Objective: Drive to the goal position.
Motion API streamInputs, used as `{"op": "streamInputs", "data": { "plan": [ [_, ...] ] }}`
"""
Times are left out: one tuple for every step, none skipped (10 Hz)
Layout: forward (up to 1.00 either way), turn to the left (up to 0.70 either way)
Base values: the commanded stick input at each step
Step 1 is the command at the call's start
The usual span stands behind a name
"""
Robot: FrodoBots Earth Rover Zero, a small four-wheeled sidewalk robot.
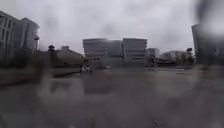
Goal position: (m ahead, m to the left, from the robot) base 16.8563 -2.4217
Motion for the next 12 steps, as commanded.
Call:
{"op": "streamInputs", "data": {
  "plan": [
    [1.0,0.0],
    [1.0,0.0],
    [1.0,0.0],
    [1.0,0.0],
    [1.0,0.0],
    [1.0,0.0],
    [1.0,0.0],
    [1.0,0.0],
    [1.0,0.0],
    [1.0,0.0],
    [1.0,0.0],
    [1.0,0.0]
  ]
}}
